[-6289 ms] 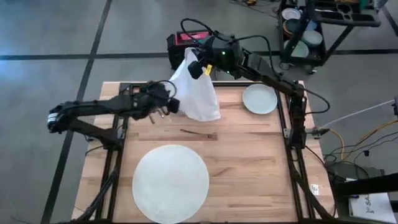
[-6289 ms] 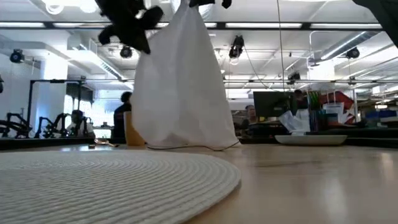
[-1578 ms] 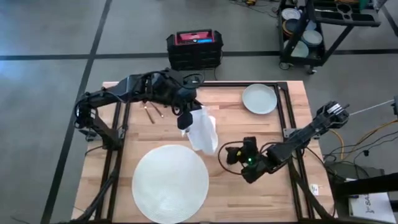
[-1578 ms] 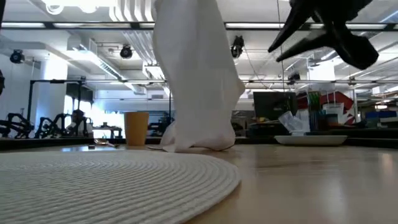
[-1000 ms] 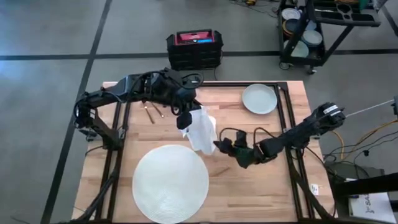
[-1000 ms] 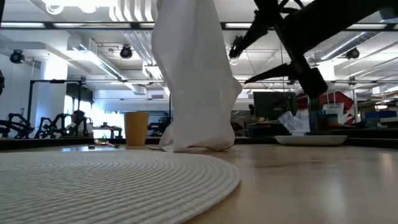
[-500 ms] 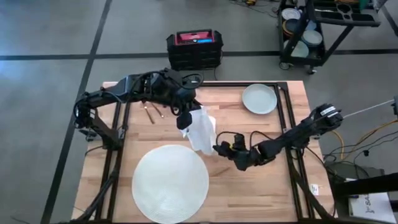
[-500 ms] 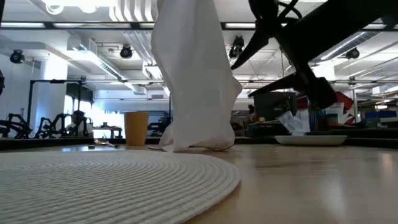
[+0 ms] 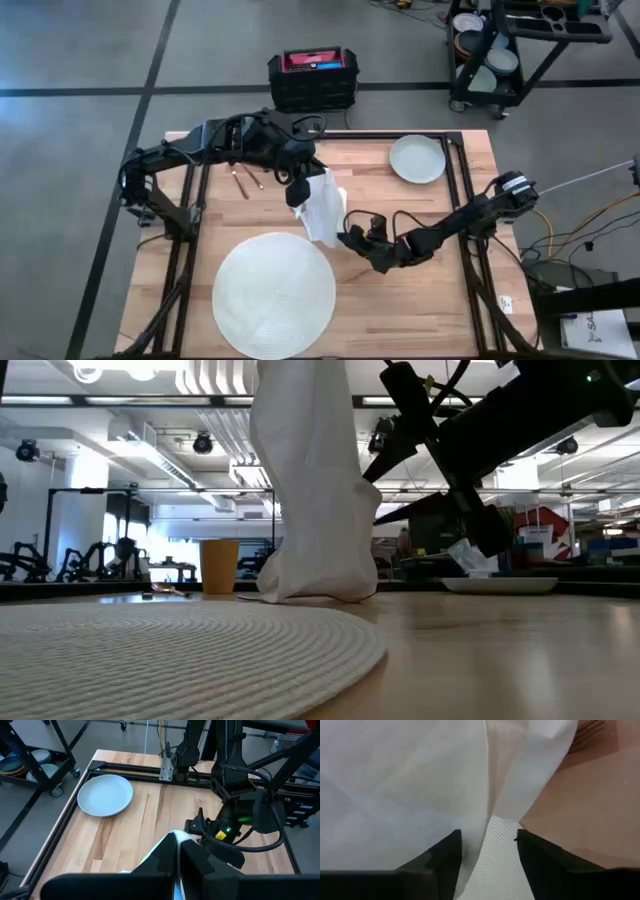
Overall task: Set table place
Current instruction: Fold the white napkin
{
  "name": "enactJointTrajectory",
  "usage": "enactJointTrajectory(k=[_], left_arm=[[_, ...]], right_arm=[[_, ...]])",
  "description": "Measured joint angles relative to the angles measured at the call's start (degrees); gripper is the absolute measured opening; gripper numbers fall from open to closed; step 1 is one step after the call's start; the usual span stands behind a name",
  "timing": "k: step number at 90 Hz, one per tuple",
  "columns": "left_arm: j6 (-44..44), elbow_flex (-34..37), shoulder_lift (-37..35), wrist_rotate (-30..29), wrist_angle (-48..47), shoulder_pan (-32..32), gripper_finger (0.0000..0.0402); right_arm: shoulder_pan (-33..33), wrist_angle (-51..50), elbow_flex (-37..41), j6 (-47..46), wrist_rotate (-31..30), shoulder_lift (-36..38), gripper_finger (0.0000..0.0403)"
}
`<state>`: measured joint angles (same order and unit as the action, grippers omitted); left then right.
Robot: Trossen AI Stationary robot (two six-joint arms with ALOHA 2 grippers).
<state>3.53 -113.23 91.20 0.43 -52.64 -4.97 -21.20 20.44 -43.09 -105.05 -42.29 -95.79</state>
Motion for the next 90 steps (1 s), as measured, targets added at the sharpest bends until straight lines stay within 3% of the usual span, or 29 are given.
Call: enactJointTrajectory(k=[30, 48, 69, 90], left_arm=[[0.50, 0.00, -0.02, 0.00, 0.00, 0.00, 0.0000], [-1.00, 0.00, -0.15, -2.79, -2.49, 0.02, 0.0000], [-1.55, 0.00, -1.18, -7.14, -14.59, 0.00, 0.0000], [-1.60, 0.00, -3.27, -7.45, -16.87, 0.00, 0.0000]], right_arm=[[0.90, 1.62, -0.30, 0.14, -2.69, 0.09, 0.0100], [-0.15, 2.71, -1.70, 7.00, -0.28, 2.39, 0.0009], [-0.63, 1.05, -1.73, 14.69, 0.80, 10.24, 0.0002], [-0.65, -7.32, -1.73, 19.55, 1.80, 20.65, 0.0000]])
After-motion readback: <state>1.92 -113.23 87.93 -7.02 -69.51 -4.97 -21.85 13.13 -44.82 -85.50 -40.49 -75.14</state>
